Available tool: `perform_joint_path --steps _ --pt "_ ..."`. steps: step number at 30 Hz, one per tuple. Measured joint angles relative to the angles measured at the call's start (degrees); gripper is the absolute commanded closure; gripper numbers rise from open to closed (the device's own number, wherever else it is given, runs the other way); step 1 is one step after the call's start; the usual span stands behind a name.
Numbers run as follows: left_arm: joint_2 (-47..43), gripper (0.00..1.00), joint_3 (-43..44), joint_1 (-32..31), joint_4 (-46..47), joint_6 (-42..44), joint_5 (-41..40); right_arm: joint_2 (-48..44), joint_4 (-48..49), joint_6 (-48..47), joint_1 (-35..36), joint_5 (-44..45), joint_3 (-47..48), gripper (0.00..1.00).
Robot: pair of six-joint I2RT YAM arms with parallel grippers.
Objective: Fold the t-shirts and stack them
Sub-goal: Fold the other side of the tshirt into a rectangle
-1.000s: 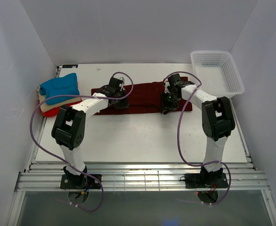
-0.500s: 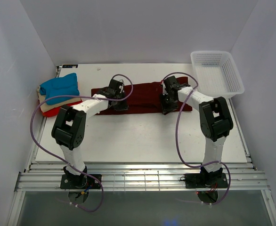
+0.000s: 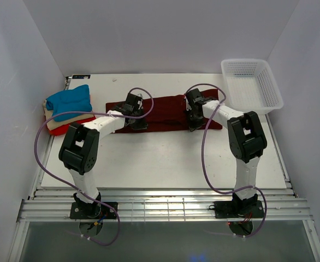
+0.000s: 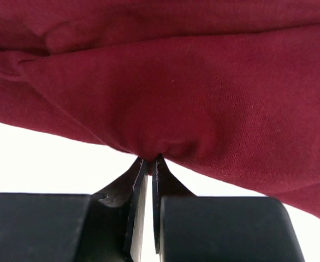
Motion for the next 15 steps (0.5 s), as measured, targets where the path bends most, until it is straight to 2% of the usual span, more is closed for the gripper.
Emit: perform_joint_path --steps 4,9,11,15 --pt "-0.2 0.78 -0.7 0.0 0.5 0.0 0.0 1.3 -5.7 -1.2 0.3 1.6 7.1 0.91" --pt "-0.3 0.78 -1.4 0.0 0.7 -0.2 0.0 5.2 -10.0 -2.8 0.5 3.7 24.3 0.82" --pt "-0.5 0.78 -1.8 0.0 0.8 -0.2 0.0 7.8 -11.2 -3.4 0.5 4.2 30.6 0.82" --pt "-1.1 0.78 -2.5 0.0 0.7 -0.1 -0.1 13.5 -12.6 -4.1 0.5 5.2 36.6 0.83"
